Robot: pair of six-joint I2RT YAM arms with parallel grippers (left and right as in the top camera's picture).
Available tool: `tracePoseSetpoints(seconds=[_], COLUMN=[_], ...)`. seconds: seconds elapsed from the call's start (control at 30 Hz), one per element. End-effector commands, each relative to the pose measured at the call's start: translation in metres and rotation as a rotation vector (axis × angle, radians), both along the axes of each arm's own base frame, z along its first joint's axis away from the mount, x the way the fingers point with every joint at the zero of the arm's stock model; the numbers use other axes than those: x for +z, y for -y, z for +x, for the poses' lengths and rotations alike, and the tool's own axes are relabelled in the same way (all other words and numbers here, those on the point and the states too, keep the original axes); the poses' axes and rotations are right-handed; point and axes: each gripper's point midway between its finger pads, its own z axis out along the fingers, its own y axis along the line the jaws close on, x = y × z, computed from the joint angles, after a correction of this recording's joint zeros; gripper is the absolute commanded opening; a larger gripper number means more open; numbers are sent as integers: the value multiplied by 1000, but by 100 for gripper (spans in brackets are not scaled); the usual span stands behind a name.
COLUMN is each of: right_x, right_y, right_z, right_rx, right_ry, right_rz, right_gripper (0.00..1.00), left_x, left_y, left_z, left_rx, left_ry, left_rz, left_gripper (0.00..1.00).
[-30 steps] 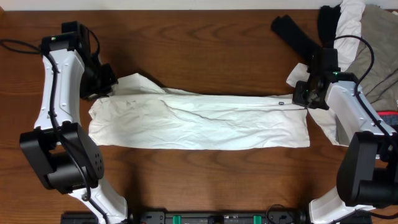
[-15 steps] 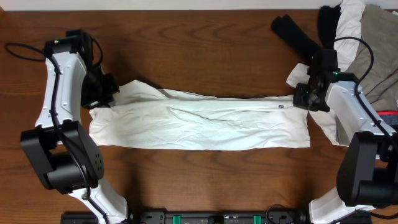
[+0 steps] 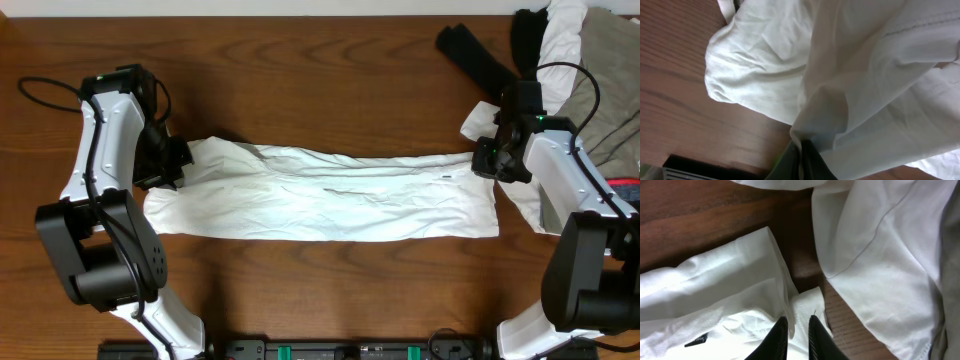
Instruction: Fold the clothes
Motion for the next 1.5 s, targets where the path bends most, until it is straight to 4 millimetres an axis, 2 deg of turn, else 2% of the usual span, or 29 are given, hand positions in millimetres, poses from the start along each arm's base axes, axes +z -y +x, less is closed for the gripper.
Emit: tracePoseSetpoints(seconds=[0.0, 0.07, 0.13, 0.2, 0.53, 0.83, 0.97, 1.17, 1.27, 1.33, 1.47], right_x=[6, 7, 8, 9, 13, 13, 18, 23, 15, 3, -27], right_y=[-6, -21, -32, -33, -43, -43, -44, -59, -66, -71, -76], right_z=[4, 6, 9, 10, 18, 22, 35, 46, 42, 36, 7], right_rx=[36, 114, 180, 189, 207, 207, 187, 218, 232, 237, 230], right_ry=[23, 35, 49, 59, 99, 113, 169, 220, 190, 142, -24], right_rz=[48, 118, 169, 175, 230, 227, 228, 263, 266, 273, 292], right_gripper=[15, 15, 20, 26, 36, 37, 40, 40, 40, 40, 31], left_x=[2, 2, 2, 2, 1, 1, 1, 1, 1, 1, 1], left_y=[-5, -5, -5, -5, -5, -5, -5, -5, -5, -5, -5], left_z=[-4, -4, -4, -4, -4, -4, -3, -3, -3, -3, -3], left_rx=[2, 3, 3, 3, 3, 3, 2, 3, 3, 3, 3], left_ry=[-9, -9, -9, -9, -9, -9, -5, -5, -5, -4, -5], left_rz=[22, 22, 22, 22, 22, 22, 22, 22, 22, 22, 22], left_gripper=[6, 6, 6, 6, 6, 6, 6, 6, 6, 6, 6])
